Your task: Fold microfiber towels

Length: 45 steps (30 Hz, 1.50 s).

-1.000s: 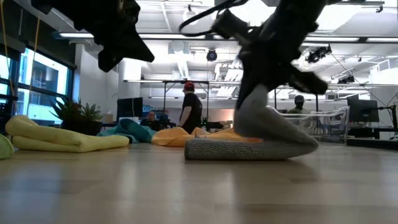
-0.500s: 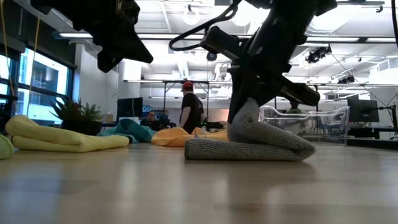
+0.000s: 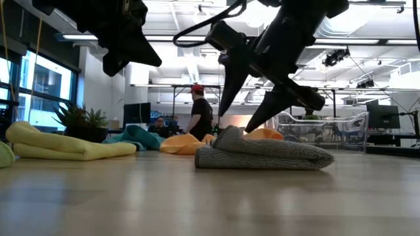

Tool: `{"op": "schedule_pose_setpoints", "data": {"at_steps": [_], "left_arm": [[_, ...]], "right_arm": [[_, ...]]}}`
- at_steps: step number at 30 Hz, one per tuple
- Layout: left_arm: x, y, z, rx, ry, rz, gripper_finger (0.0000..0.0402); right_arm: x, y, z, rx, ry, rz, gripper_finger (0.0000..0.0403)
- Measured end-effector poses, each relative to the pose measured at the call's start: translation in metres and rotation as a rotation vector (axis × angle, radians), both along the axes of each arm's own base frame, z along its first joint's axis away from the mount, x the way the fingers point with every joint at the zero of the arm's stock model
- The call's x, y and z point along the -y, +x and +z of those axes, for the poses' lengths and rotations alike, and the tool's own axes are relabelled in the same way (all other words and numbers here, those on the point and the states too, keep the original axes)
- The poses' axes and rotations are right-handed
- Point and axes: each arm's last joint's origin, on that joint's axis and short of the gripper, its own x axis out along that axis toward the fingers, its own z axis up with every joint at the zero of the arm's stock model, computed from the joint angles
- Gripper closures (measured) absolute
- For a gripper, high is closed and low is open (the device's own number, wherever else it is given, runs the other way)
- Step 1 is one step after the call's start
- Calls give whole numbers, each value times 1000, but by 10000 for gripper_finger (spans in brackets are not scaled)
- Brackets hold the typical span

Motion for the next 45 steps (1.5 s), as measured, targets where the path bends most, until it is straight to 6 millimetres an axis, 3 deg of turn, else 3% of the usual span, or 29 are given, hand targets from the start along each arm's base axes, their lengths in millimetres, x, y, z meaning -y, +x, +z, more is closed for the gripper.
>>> {"op": "schedule_pose_setpoints", "data": {"at_steps": [7,14,17,22,24,27,30,39,45], "left_arm": [[0,0,0,-1,5,6,402],[1,1,1,11,12,-6,401],[4,3,4,39,44,-42,401],[10,4,16,146,28,-101,401],[14,4,22,203,33,-130,401],[21,5,30,277,70,-151,401],[26,6,33,368,95,-104,401],[28,15,21,383,51,-94,401],[28,17,18,377,30,-88,401]], "right_arm": [[13,-18,36,-8,-161,90,179],[19,-75,69,-219,-320,146,189],[21,-105,69,-265,-335,170,239],[21,-150,44,-110,-290,111,380],[18,-159,32,37,-255,96,387],[16,-165,18,249,-194,86,375],[16,-164,11,343,-182,105,395],[20,-161,9,320,-134,137,397],[25,-159,7,293,-9,138,348]]}}
